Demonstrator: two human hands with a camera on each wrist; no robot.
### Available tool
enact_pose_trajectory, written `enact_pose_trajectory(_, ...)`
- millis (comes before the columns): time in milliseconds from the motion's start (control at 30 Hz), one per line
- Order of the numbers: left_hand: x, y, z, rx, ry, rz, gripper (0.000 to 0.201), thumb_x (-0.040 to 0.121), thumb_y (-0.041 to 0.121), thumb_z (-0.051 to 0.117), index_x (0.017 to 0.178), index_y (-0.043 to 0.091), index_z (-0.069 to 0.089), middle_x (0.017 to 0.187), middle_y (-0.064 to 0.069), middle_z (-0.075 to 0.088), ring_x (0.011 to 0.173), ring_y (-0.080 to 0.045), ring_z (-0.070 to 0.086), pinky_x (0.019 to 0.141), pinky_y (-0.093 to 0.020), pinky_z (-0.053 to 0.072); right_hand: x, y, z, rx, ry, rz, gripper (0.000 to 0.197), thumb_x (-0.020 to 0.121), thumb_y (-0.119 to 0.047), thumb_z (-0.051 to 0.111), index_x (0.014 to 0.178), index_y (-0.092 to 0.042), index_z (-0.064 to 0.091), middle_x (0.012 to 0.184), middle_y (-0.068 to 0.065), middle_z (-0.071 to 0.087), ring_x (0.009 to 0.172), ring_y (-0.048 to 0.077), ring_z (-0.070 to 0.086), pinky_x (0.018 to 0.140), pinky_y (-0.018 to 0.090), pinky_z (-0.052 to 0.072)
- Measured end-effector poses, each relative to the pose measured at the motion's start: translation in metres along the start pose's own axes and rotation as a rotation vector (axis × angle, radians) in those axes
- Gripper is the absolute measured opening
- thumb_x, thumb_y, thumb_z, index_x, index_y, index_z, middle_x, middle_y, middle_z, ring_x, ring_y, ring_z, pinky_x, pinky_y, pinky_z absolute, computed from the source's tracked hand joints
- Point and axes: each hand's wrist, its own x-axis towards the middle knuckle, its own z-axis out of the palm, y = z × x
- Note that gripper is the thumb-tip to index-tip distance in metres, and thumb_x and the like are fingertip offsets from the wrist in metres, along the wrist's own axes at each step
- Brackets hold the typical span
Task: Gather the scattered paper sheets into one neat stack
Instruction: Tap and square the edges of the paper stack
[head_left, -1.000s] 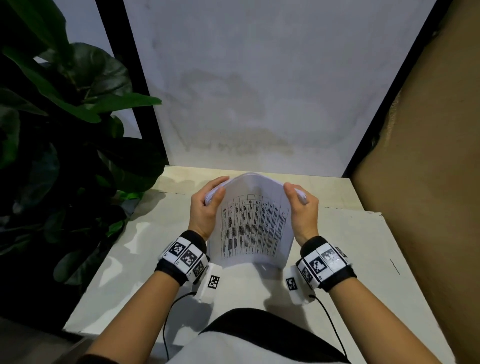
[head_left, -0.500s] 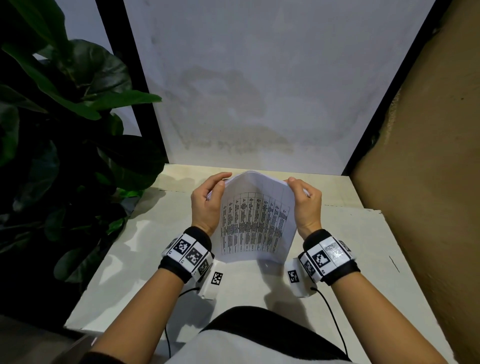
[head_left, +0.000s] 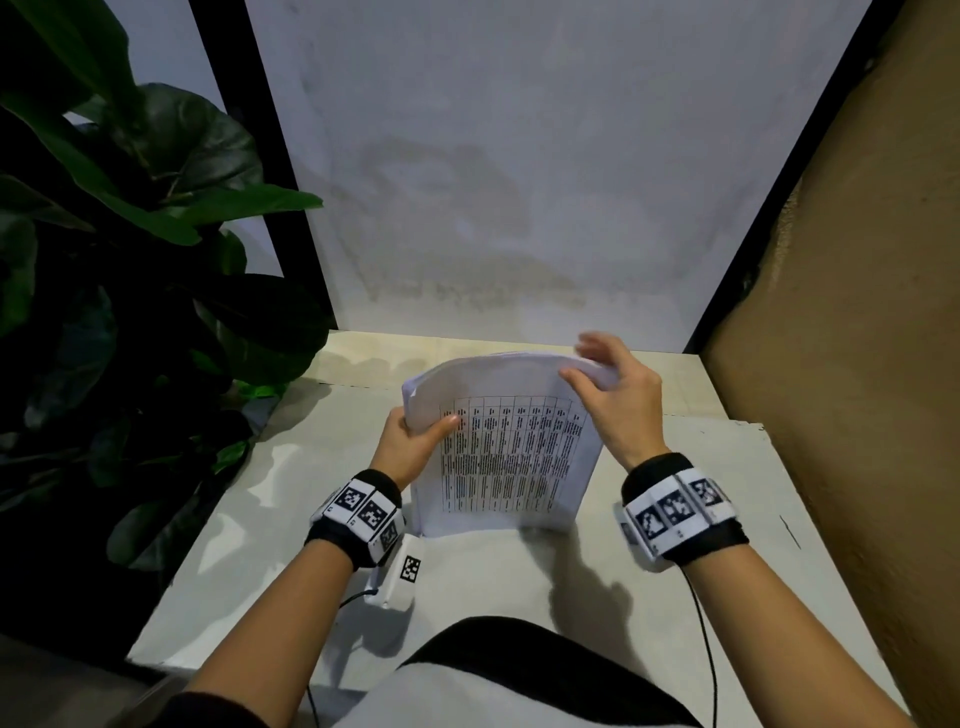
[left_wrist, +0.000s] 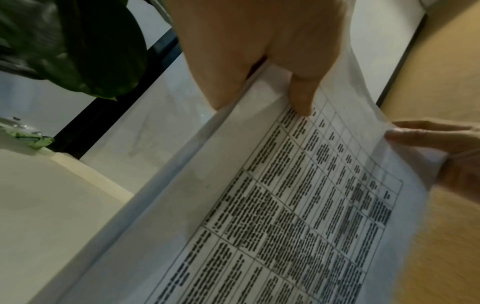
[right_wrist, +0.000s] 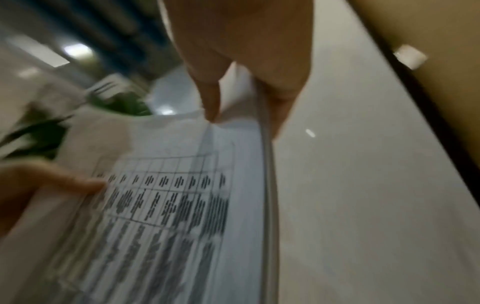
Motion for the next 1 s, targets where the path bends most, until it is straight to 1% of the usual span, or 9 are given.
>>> enact_pose_trajectory(100, 0.0, 0.0, 0.003, -0.057, 0.027, -0.005, 0.024, 0.079, 0.005, 0.064, 0.073, 0.025, 0.051, 0.074, 0.003, 0.056, 0.071, -0.009, 0.054, 0.059, -0.015, 0.05, -0.005, -0.032, 0.015, -0.47, 0.063, -0.4, 0.066, 0.084, -0.03, 0.054, 0.139, -0.006, 0.027, 0.147, 0.013, 0.033, 0.137, 0.026, 0.025, 0.112, 0.048, 0.021)
enact_pose_trajectory(167, 0.001, -0.004, 0.003, -0.075, 0.047, -0.014, 0.025, 0.077, 0.002, 0.066, 0.072, 0.023, 0.053, 0.069, 0.003, 0.06, 0.067, -0.007, 0.057, 0.059, -0.017, 0.05, -0.009, -0.054, 0.031, -0.628, -0.288, -0.491, 0.079, 0.086, -0.037, 0.047, 0.144, -0.01, -0.001, 0.154, 0.007, -0.001, 0.143, 0.026, 0.001, 0.114, 0.052, 0.001)
enact_pose_trajectory(233, 0.003, -0.005, 0.002, -0.076, 0.079, -0.015, 0.025, 0.076, -0.002, 0.065, 0.069, 0.02, 0.055, 0.061, 0.005, 0.063, 0.056, 0.0, 0.059, 0.058, -0.019, 0.049, -0.016, -0.062, 0.046, -0.741, -0.62, -0.443, 0.085, 0.089, -0.039, 0.046, 0.143, -0.012, -0.013, 0.154, 0.007, -0.014, 0.143, 0.026, -0.01, 0.113, 0.059, -0.005)
enact_pose_trajectory(467, 0.011, -0.014, 0.001, -0.109, 0.088, -0.008, 0.015, 0.067, -0.001, 0.06, 0.061, 0.013, 0.057, 0.052, 0.002, 0.058, 0.054, -0.011, 0.051, 0.053, -0.02, 0.043, -0.014, -0.071, 0.057, -0.691, -0.659, -0.512, 0.079, 0.089, -0.036, 0.047, 0.145, -0.011, -0.002, 0.157, 0.007, 0.001, 0.144, 0.023, -0.008, 0.113, 0.054, -0.006)
enact_pose_trajectory(567, 0.012, -0.015, 0.003, -0.082, 0.054, 0.028, 0.028, 0.077, -0.009, 0.057, 0.06, 0.013, 0.059, 0.047, 0.008, 0.06, 0.051, -0.004, 0.052, 0.054, -0.018, 0.044, -0.009, -0.073, 0.056, -0.653, -0.625, -0.5, 0.078, 0.088, -0.038, 0.047, 0.146, -0.013, 0.001, 0.157, 0.007, 0.007, 0.145, 0.023, -0.002, 0.112, 0.049, -0.009)
enact_pose_trajectory(733, 0.015, -0.017, 0.002, -0.108, 0.085, 0.02, 0.016, 0.077, 0.004, 0.066, 0.068, 0.017, 0.062, 0.061, -0.001, 0.062, 0.054, -0.005, 0.059, 0.061, -0.024, 0.05, 0.018, -0.063, 0.04, -0.714, -0.688, -0.337, 0.063, 0.085, -0.032, 0.056, 0.139, -0.019, 0.027, 0.141, 0.007, 0.043, 0.133, 0.023, 0.035, 0.114, 0.052, 0.01)
enact_pose_trajectory(833, 0.014, -0.018, 0.001, -0.135, 0.089, 0.024, 0.014, 0.076, 0.008, 0.067, 0.07, 0.019, 0.064, 0.055, 0.009, 0.069, 0.057, -0.003, 0.064, 0.066, -0.03, 0.053, 0.036, -0.067, 0.023, -0.796, -0.709, -0.333, 0.026, 0.088, -0.023, 0.054, 0.113, -0.017, 0.056, 0.101, 0.008, 0.065, 0.098, 0.026, 0.058, 0.084, 0.036, 0.043)
enact_pose_trajectory(933, 0.015, -0.011, 0.0, -0.118, 0.036, 0.069, 0.017, 0.075, 0.007, 0.067, 0.074, 0.023, 0.063, 0.06, 0.009, 0.069, 0.062, -0.002, 0.064, 0.065, -0.024, 0.055, 0.043, -0.078, 0.011, -0.733, -0.692, -0.411, 0.008, 0.089, -0.015, 0.054, 0.087, -0.017, 0.061, 0.066, -0.006, 0.052, 0.074, 0.022, 0.052, 0.054, 0.022, 0.028)
enact_pose_trajectory(1000, 0.017, -0.007, -0.002, -0.055, -0.07, 0.092, 0.018, 0.074, 0.006, 0.067, 0.076, 0.024, 0.062, 0.062, 0.013, 0.07, 0.064, -0.001, 0.062, 0.064, -0.022, 0.055, 0.05, -0.084, -0.002, -0.649, -0.622, -0.435, 0.008, 0.088, -0.016, 0.056, 0.081, -0.017, 0.06, 0.063, -0.01, 0.057, 0.072, 0.019, 0.053, 0.052, 0.021, 0.029)
